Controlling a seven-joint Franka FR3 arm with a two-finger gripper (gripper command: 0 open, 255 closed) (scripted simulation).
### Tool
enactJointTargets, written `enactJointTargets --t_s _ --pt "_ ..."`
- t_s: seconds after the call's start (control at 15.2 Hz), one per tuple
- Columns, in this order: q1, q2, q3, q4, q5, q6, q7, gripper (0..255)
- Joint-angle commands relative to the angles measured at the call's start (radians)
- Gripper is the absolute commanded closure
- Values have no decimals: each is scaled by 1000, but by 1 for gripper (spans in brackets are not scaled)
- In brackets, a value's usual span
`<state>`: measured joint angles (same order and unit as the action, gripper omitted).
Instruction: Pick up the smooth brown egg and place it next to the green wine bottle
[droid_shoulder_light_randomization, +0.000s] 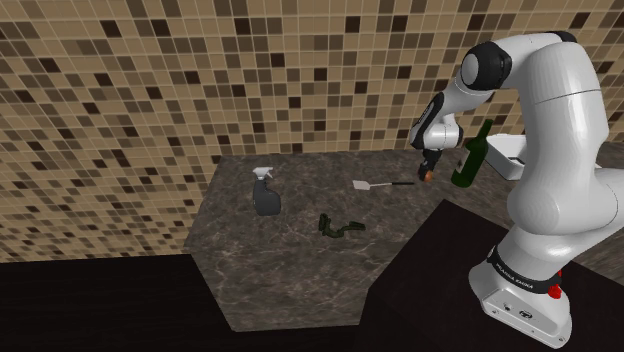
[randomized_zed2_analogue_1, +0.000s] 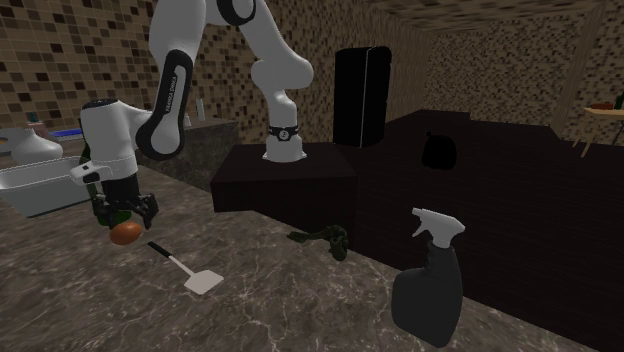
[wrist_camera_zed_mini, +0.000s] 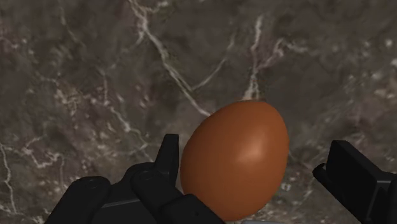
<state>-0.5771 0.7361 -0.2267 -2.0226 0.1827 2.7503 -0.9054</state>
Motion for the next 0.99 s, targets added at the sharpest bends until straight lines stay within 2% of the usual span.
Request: enactJointTargets --t_s 0.0,0.13,0.4,0.92 --pt "0 0 0 0 0 0 0 0" --pt "0 0 0 0 0 0 0 0" --pt "38 -121 -38 -48 -27 -75 20 0" --pt "38 -121 -38 -48 -28 -75 20 0"
